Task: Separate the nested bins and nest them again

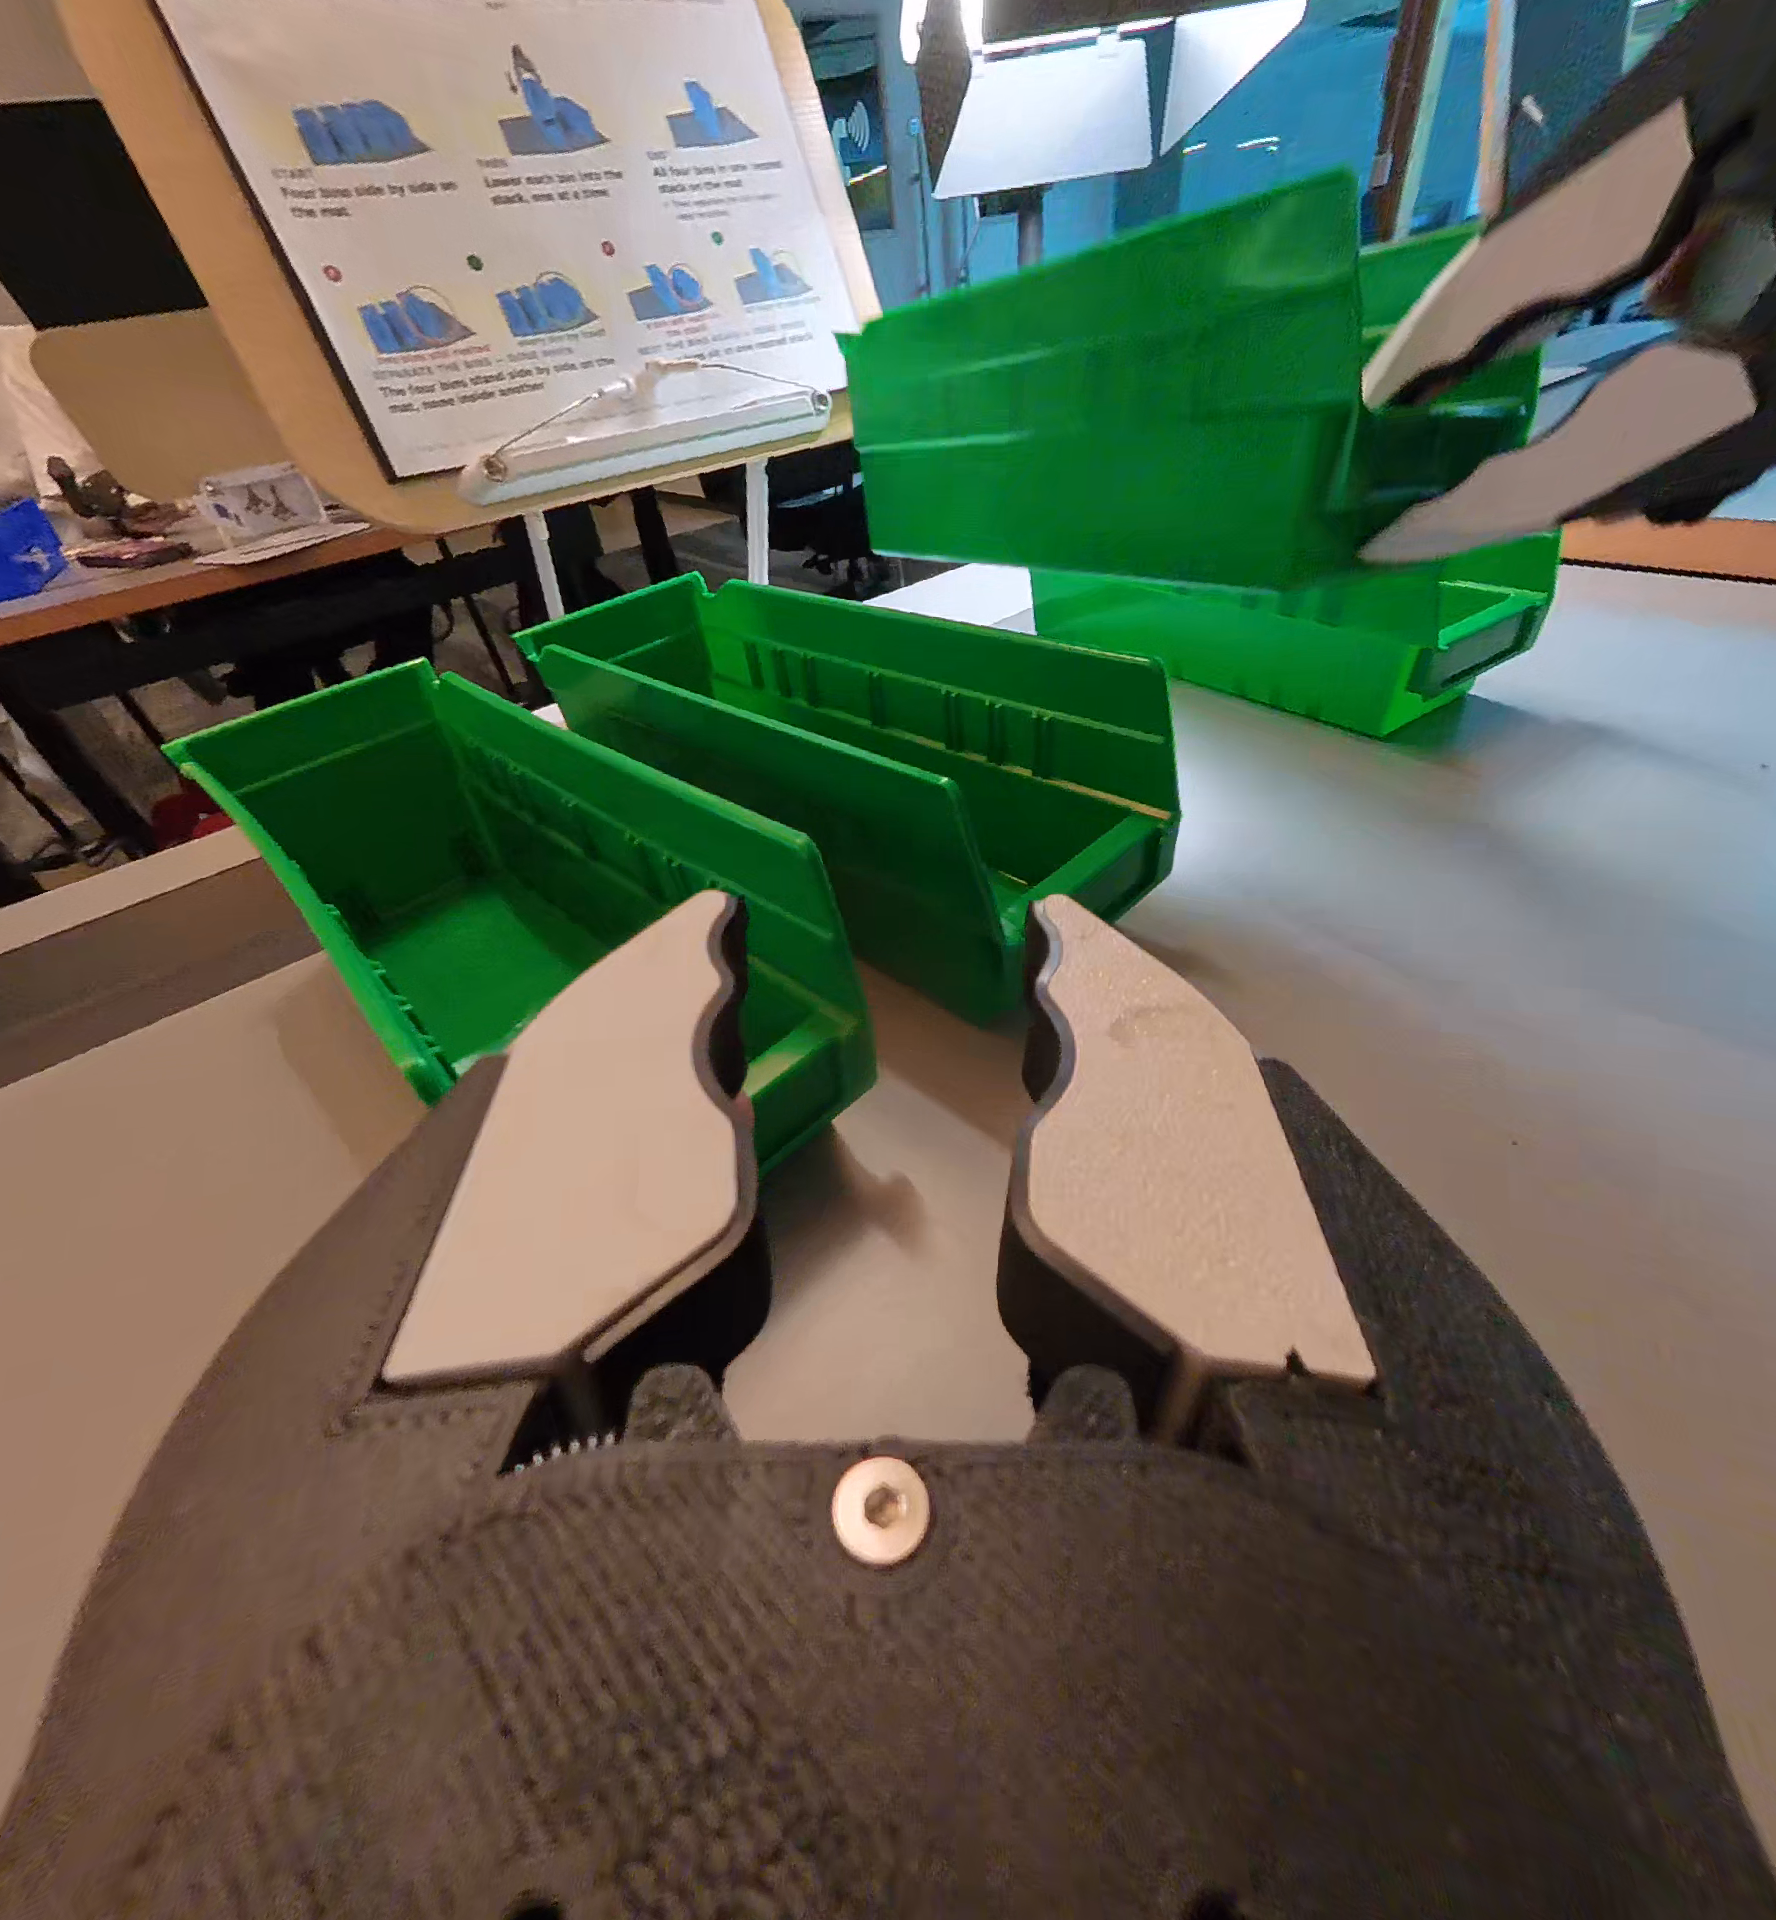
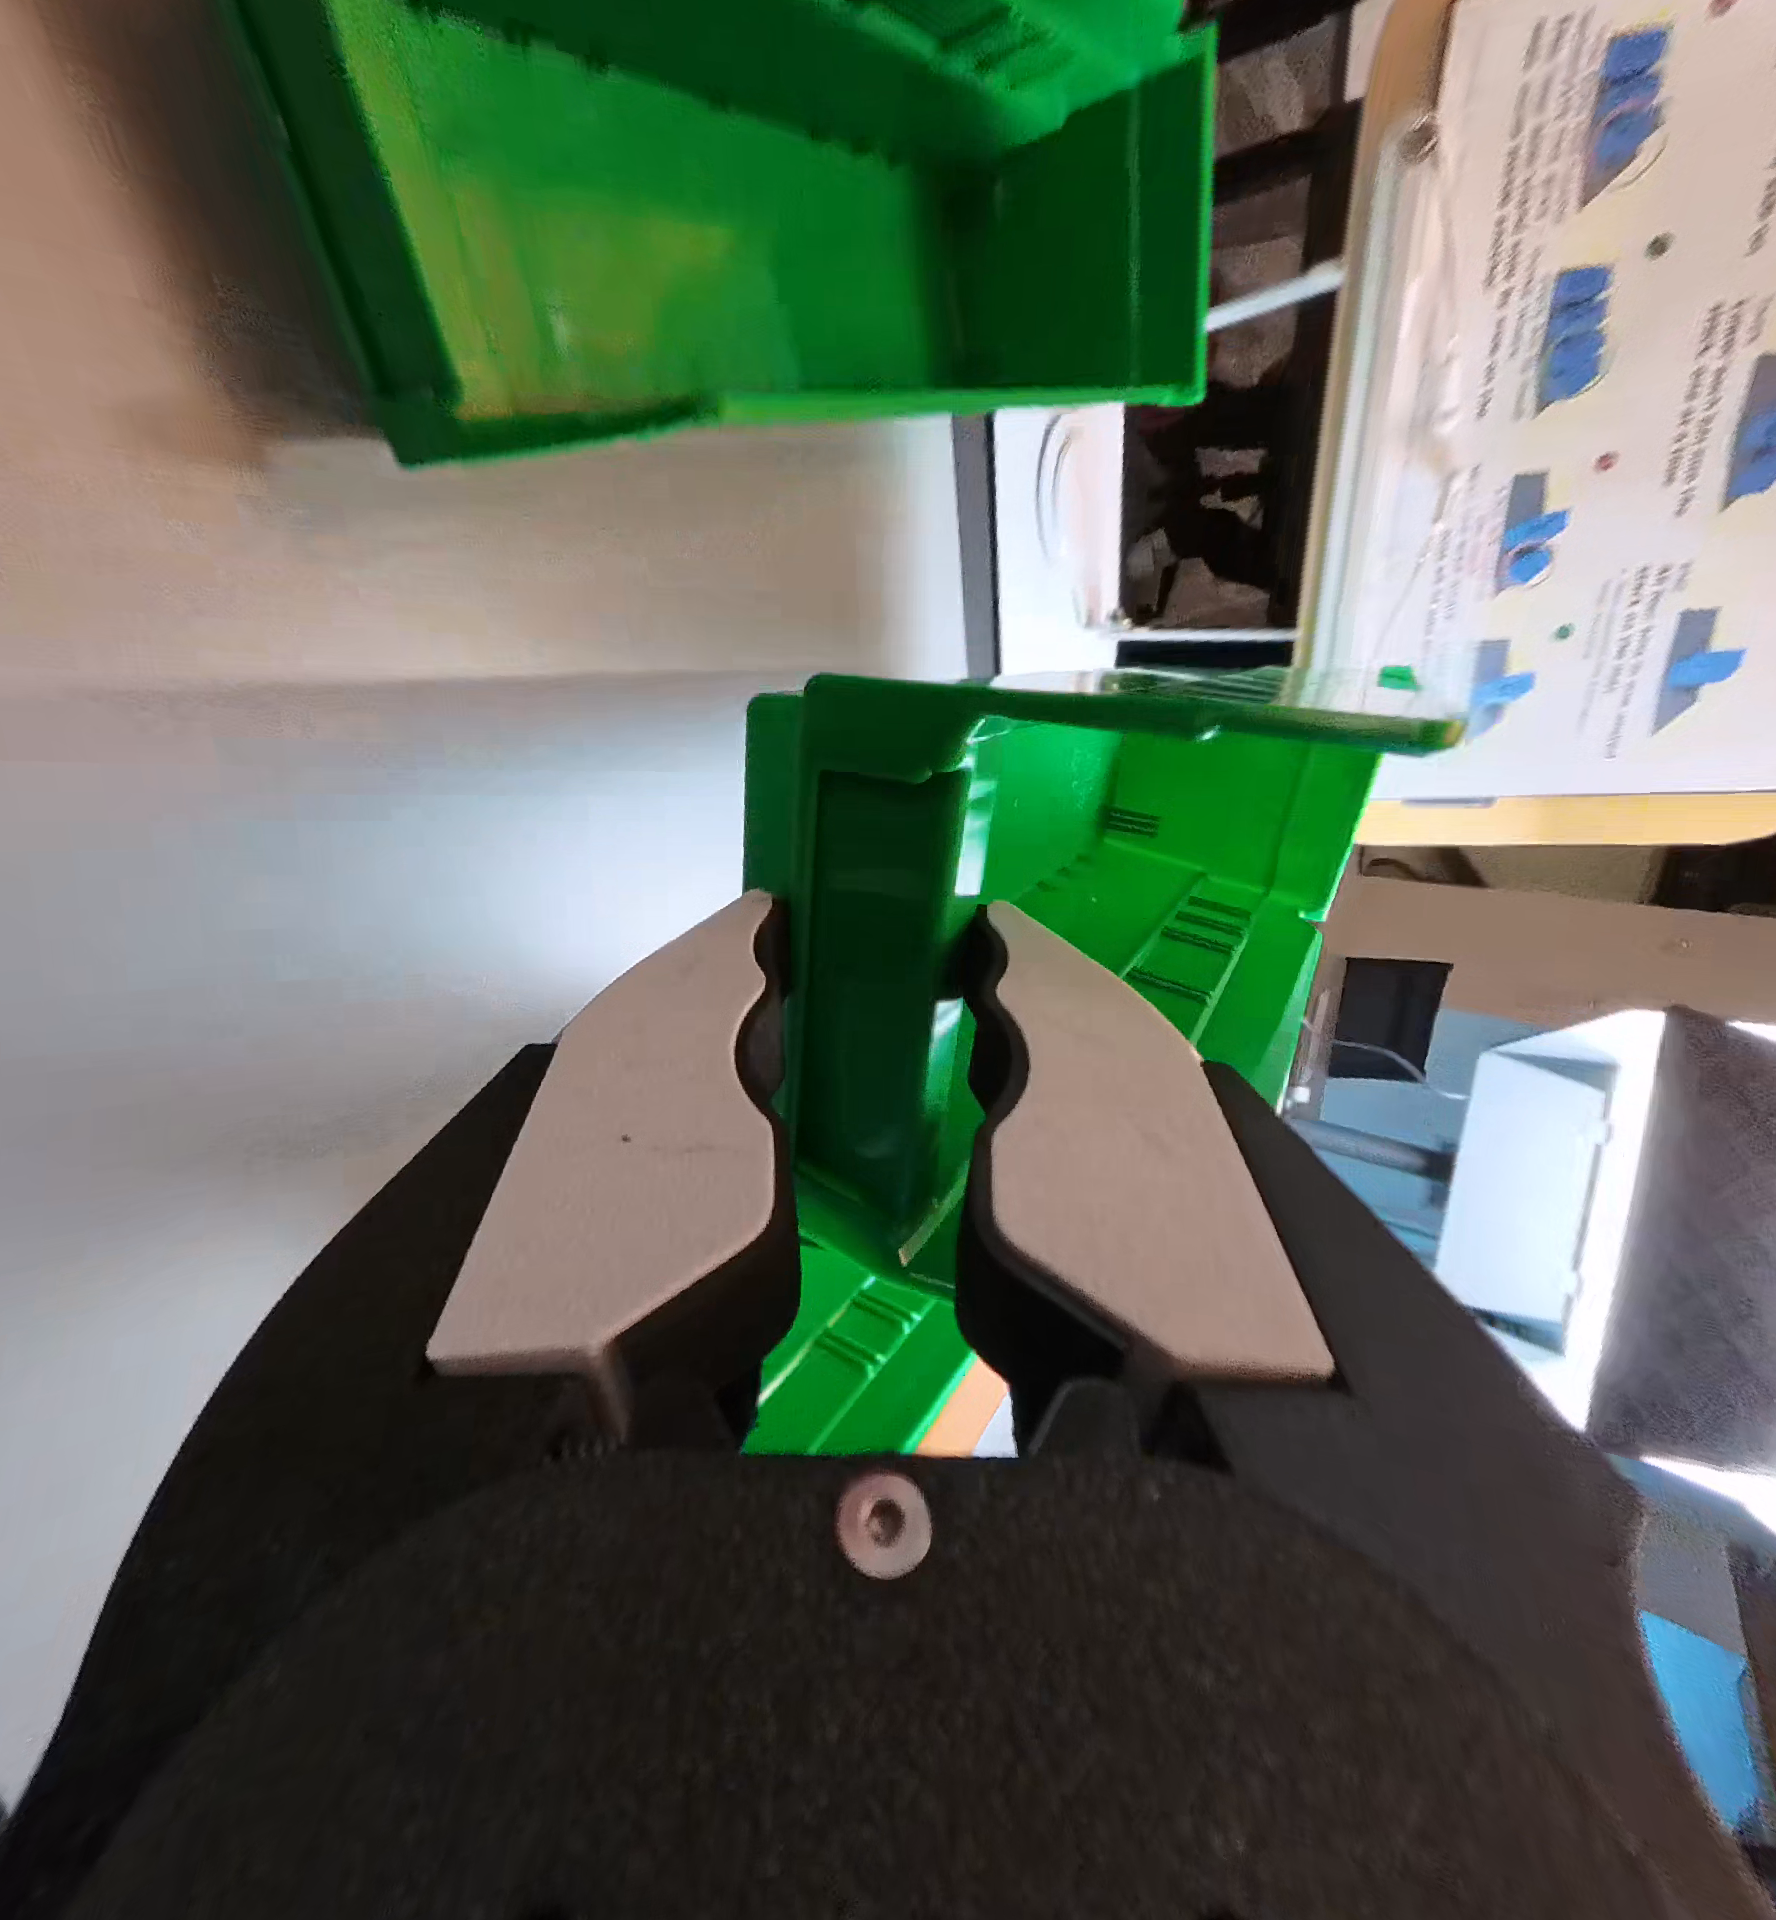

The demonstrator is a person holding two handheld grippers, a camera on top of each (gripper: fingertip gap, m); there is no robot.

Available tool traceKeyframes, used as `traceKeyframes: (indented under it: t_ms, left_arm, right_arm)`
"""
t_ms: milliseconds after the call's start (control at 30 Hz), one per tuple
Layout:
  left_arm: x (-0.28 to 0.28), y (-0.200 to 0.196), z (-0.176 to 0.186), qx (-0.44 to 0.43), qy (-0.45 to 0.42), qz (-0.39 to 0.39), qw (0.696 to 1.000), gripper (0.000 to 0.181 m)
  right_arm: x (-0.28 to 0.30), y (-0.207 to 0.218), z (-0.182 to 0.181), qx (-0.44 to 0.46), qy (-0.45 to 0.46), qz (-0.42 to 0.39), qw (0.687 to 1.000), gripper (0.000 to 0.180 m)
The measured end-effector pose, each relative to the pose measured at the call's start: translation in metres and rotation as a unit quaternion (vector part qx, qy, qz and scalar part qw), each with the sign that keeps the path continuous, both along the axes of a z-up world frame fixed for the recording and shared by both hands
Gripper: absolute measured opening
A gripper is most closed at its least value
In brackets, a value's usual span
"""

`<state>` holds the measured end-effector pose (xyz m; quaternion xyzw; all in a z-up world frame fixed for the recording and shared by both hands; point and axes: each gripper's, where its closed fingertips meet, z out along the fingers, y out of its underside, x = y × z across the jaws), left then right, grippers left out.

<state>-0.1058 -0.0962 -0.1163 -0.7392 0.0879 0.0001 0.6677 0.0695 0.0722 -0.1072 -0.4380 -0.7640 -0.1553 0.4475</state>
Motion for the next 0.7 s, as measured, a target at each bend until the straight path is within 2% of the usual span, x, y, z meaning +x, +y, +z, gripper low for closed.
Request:
traceKeyframes:
  t_ms: [333,533,700]
  left_arm:
    - [-0.008,0.002,-0.004,-0.007,-0.002,0.018,1.000,0.053]
    - [-0.008,0.000,-0.001,-0.003,-0.005,0.016,1.000,0.053]
    - [-0.007,0.000,-0.002,-0.003,-0.001,0.014,1.000,0.053]
  right_arm:
    - [-0.007,0.018,-0.070,-0.005,-0.031,-0.006,0.999,0.032]
    - [-0.013,0.020,-0.088,0.035,-0.054,0.007,0.998,0.032]
    - [-0.017,0.019,-0.102,0.031,-0.062,0.022,0.997,0.033]
